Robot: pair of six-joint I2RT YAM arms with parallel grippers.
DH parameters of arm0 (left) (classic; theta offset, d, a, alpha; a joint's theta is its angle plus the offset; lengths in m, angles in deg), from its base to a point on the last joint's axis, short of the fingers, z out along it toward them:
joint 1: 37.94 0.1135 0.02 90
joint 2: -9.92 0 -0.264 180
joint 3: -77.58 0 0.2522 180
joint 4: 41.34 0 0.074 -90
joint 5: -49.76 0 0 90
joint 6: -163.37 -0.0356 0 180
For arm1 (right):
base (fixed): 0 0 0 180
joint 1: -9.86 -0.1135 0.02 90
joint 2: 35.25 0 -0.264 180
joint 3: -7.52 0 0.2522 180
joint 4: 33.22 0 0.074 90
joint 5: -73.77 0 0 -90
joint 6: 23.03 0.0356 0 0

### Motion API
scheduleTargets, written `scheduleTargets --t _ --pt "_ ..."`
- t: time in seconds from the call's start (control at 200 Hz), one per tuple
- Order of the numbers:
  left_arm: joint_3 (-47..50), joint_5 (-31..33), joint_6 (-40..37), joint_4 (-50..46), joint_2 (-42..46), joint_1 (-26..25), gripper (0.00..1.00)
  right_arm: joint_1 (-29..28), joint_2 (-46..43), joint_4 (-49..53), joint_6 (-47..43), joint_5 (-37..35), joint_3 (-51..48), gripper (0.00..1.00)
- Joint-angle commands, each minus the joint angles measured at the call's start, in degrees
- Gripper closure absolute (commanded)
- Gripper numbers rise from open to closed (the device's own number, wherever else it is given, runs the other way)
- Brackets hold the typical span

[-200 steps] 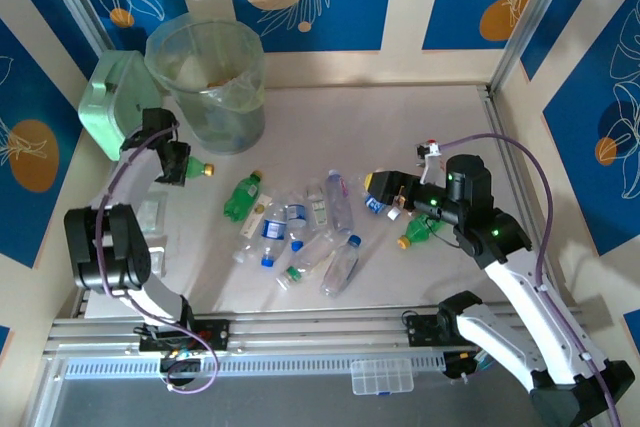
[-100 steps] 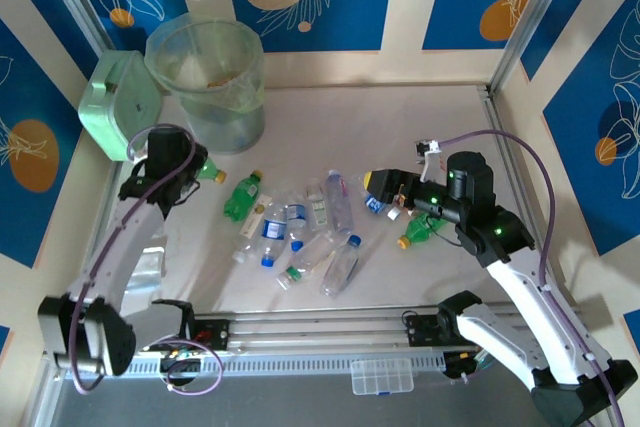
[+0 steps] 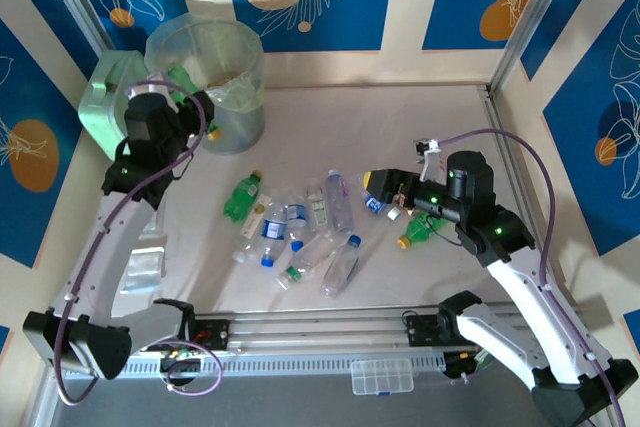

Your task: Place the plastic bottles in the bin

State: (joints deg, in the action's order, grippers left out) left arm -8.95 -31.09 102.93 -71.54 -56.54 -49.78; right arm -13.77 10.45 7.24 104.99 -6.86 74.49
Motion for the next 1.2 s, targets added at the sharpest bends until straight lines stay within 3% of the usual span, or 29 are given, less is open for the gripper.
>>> scheduleTargets --t 0.0,0.53,0.65,0.765,0.955,1.195 --pt "-6.80 4.37 -7.98 -0.74 -2.79 -0.19 0.75 -0.27 0.70 0.43 -1.28 -0.46 2.01 0.04" --pt "-46.97 -0.90 -0.66 -13.62 -34.32 7.67 0.76 -0.27 0.41 1.92 -1.55 -1.32 2.54 0.04" --pt "-53.45 -2.73 3.53 -17.51 -40.36 8.82 0.75 -0.19 -0.05 2.13 -1.46 -2.14 2.01 0.04" --pt "-59.84 0.17 10.78 -23.94 -45.62 9.07 0.71 -0.18 0.12 1.97 -0.98 -1.91 1.49 0.04" --pt "-66.37 1.28 20.96 -31.31 -52.20 9.28 0.80 -0.25 0.54 0.79 0.21 -1.38 0.05 0.04" --pt "-66.79 -5.94 33.00 -31.60 -56.41 10.98 0.82 -0.31 1.07 0.55 0.83 -1.89 -0.45 0.04"
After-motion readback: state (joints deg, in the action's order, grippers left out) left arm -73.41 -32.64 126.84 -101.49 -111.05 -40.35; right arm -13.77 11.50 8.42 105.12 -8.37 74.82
